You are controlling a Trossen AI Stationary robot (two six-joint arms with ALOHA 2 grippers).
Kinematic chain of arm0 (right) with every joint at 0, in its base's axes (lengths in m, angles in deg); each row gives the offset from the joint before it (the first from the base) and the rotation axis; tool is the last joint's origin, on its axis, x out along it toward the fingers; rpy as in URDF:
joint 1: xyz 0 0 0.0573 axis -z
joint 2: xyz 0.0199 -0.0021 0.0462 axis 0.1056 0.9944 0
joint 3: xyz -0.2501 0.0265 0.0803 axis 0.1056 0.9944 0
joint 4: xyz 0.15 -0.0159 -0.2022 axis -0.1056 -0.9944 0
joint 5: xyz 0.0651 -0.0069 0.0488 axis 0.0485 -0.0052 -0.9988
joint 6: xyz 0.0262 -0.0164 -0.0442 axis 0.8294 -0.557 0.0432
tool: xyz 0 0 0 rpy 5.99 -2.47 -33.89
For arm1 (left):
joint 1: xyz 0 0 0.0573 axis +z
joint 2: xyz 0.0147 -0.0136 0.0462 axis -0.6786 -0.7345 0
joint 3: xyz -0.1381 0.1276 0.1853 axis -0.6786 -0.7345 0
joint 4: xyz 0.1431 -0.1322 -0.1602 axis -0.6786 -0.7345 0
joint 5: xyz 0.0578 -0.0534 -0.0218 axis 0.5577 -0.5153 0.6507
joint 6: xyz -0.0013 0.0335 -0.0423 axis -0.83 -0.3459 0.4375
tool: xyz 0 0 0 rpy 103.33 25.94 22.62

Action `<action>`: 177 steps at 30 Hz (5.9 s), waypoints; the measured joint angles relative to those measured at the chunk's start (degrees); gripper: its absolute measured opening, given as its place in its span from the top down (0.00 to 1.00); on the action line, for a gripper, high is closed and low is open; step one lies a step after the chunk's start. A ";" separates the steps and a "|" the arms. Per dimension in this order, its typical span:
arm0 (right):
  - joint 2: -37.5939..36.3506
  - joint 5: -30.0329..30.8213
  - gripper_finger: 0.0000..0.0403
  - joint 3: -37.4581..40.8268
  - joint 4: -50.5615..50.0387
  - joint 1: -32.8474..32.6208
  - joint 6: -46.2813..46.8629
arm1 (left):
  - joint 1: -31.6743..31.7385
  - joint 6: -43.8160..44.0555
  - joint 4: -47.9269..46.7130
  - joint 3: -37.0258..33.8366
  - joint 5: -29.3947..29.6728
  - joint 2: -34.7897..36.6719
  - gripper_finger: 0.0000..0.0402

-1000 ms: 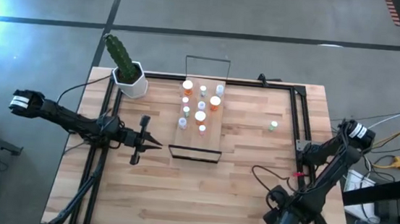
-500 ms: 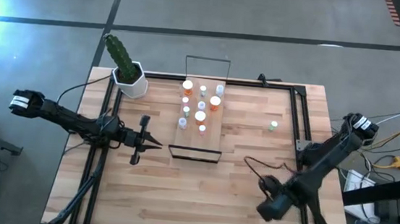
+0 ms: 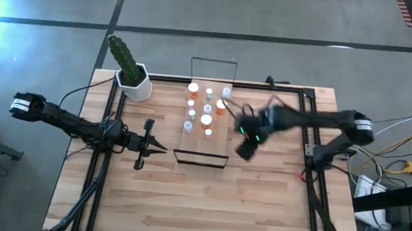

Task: Pick and place medicine bottles onto shelf by color
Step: Put the pink transparent pill bottle on the shelf, then put the green transparent pill bottle on the shelf

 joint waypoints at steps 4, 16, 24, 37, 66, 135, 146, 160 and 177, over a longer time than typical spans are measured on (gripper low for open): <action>8.16 -0.38 0.72 -9.98 -0.29 8.31 -12.44 | 0.00 0.01 0.02 0.00 0.01 0.00 0.94; 36.01 -1.09 0.72 -41.09 -13.19 15.89 -28.75 | -0.01 0.13 0.00 0.00 0.00 -0.04 0.94; 43.65 -1.15 0.70 -53.29 -17.13 16.00 -30.46 | 0.00 0.23 0.01 0.00 0.02 -0.15 0.94; 44.30 -2.17 0.67 -53.53 -18.69 16.15 -29.69 | -0.01 0.22 0.02 0.00 0.00 -0.15 0.94; 24.47 7.83 0.57 -36.25 -19.18 14.66 -24.91 | 0.00 0.35 0.00 0.00 0.00 -0.18 0.94; -16.25 12.15 0.68 37.86 16.76 31.65 -4.00 | -0.01 0.60 0.02 0.00 0.00 -1.22 0.94; -16.60 5.35 0.69 33.23 16.03 28.15 -3.72 | -0.01 0.59 0.02 0.00 0.00 -1.22 0.94; -1.87 12.60 0.71 8.74 23.08 0.04 -11.76 | -0.01 0.52 0.73 0.00 0.00 -1.25 0.94; 22.59 11.19 0.70 -18.03 9.59 3.49 -26.21 | -0.01 0.70 -0.07 0.00 0.00 -1.25 0.94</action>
